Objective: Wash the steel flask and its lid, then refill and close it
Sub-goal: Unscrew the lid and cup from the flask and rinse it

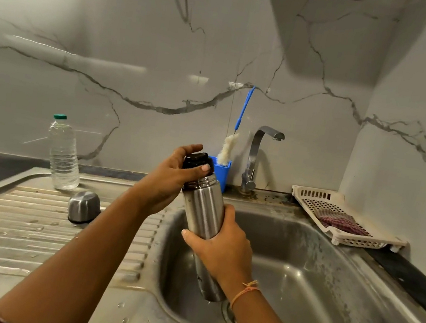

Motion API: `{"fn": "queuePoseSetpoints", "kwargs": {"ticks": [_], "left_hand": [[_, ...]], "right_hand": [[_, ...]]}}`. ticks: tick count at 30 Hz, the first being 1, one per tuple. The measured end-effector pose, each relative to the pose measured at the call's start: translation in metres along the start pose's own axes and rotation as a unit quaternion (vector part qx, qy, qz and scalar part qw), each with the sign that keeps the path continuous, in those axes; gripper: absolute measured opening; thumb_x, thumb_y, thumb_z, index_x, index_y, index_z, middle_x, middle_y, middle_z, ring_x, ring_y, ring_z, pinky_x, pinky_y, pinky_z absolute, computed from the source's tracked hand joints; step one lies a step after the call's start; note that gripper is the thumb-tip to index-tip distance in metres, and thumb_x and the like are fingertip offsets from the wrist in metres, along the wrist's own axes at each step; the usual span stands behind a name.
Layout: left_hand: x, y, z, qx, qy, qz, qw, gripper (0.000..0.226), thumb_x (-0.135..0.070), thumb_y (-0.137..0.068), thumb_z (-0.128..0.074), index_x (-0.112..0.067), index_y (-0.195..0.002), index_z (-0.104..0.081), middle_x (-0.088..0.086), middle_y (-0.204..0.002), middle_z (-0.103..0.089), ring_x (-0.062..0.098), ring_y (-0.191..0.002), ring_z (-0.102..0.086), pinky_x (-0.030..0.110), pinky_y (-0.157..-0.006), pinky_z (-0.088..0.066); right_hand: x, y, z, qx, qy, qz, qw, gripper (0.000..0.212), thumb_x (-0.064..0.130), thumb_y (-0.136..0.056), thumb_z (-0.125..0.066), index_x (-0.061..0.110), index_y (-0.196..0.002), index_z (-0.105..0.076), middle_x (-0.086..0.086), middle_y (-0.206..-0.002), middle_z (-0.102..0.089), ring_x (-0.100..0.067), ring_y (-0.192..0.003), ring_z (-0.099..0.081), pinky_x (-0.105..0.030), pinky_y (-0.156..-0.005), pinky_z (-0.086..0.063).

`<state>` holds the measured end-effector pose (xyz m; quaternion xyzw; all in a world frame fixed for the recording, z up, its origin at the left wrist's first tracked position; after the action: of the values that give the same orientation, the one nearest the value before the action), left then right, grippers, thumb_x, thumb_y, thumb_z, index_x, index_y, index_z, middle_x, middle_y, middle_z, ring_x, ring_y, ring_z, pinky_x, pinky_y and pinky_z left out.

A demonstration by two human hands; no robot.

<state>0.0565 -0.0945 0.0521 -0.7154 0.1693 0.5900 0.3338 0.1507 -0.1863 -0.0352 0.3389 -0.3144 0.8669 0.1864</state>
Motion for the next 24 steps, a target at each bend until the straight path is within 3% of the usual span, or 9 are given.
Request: {"fn": "queuePoseSetpoints", "kwargs": {"ticks": [8, 11, 14, 17, 19, 21, 24], "left_hand": [[0.005, -0.001, 0.020, -0.181, 0.061, -0.027, 0.981, 0.084, -0.031, -0.053, -0.079, -0.016, -0.129, -0.047, 0.006, -0.121, -0.059, 0.021, -0.111, -0.059, 0.036, -0.095, -0.049], [0.006, -0.001, 0.031, -0.225, 0.057, -0.035, 0.972, 0.077, -0.030, -0.066, -0.080, -0.016, -0.132, -0.043, 0.003, -0.121, -0.057, 0.017, -0.112, -0.056, 0.030, -0.095, -0.044], [0.013, 0.001, 0.038, -0.250, 0.026, -0.052, 0.966, 0.059, -0.029, -0.078, -0.074, -0.015, -0.128, -0.044, -0.001, -0.114, -0.058, 0.007, -0.097, -0.056, 0.017, -0.078, -0.043], [0.029, 0.006, 0.051, -0.266, 0.045, -0.047, 0.962, 0.057, -0.034, -0.081, -0.070, -0.013, -0.129, -0.047, 0.002, -0.118, -0.060, 0.011, -0.105, -0.058, 0.024, -0.089, -0.046], [0.042, 0.012, 0.061, -0.279, 0.049, -0.031, 0.959, 0.063, -0.039, -0.080, -0.071, -0.012, -0.131, -0.047, 0.005, -0.122, -0.061, 0.017, -0.111, -0.057, 0.026, -0.089, -0.046], [0.051, 0.018, 0.069, -0.287, 0.014, -0.020, 0.958, 0.062, -0.039, -0.079, -0.071, -0.011, -0.129, -0.048, 0.006, -0.122, -0.060, 0.019, -0.112, -0.057, 0.028, -0.089, -0.047], [0.050, 0.030, 0.076, -0.272, -0.139, -0.033, 0.952, 0.055, -0.037, -0.075, -0.075, -0.015, -0.119, -0.051, 0.002, -0.117, -0.060, 0.017, -0.108, -0.057, 0.030, -0.093, -0.047]], "right_hand": [[-0.006, 0.000, -0.003, 0.026, 0.035, -0.023, 0.999, 0.082, 0.058, -0.067, -0.072, 0.029, -0.132, -0.032, 0.004, -0.115, -0.060, -0.017, -0.098, -0.063, -0.035, -0.084, -0.054], [-0.008, -0.001, -0.003, 0.028, 0.045, -0.029, 0.998, 0.084, 0.056, -0.068, -0.072, 0.028, -0.135, -0.030, 0.003, -0.118, -0.060, -0.018, -0.100, -0.062, -0.033, -0.084, -0.053], [-0.008, -0.001, -0.001, 0.017, 0.036, -0.033, 0.999, 0.081, 0.056, -0.067, -0.073, 0.027, -0.132, -0.034, 0.002, -0.115, -0.061, -0.019, -0.098, -0.063, -0.036, -0.083, -0.054], [-0.009, -0.001, -0.001, 0.017, 0.022, -0.037, 0.999, 0.077, 0.056, -0.067, -0.074, 0.025, -0.127, -0.038, 0.002, -0.112, -0.062, -0.019, -0.095, -0.063, -0.036, -0.079, -0.055], [-0.011, -0.001, 0.001, 0.017, 0.013, -0.047, 0.999, 0.074, 0.055, -0.066, -0.075, 0.025, -0.124, -0.040, 0.002, -0.110, -0.063, -0.020, -0.092, -0.064, -0.036, -0.077, -0.055], [-0.011, -0.001, 0.002, 0.016, 0.016, -0.052, 0.998, 0.074, 0.055, -0.066, -0.076, 0.024, -0.123, -0.040, 0.001, -0.110, -0.063, -0.022, -0.093, -0.064, -0.034, -0.075, -0.054], [-0.011, 0.000, 0.004, 0.017, 0.023, -0.049, 0.998, 0.071, 0.053, -0.067, -0.076, 0.024, -0.122, -0.041, 0.001, -0.109, -0.064, -0.020, -0.091, -0.064, -0.029, -0.070, -0.052]]}}
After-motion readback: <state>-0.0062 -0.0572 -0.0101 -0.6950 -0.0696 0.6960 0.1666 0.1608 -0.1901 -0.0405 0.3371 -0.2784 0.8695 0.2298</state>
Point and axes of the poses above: each hand's wrist, its own y-axis away from the middle knuckle, its own z-axis out of the back of the hand, x = y × z, the point moved 6 cm from there along -y, towards the middle knuckle
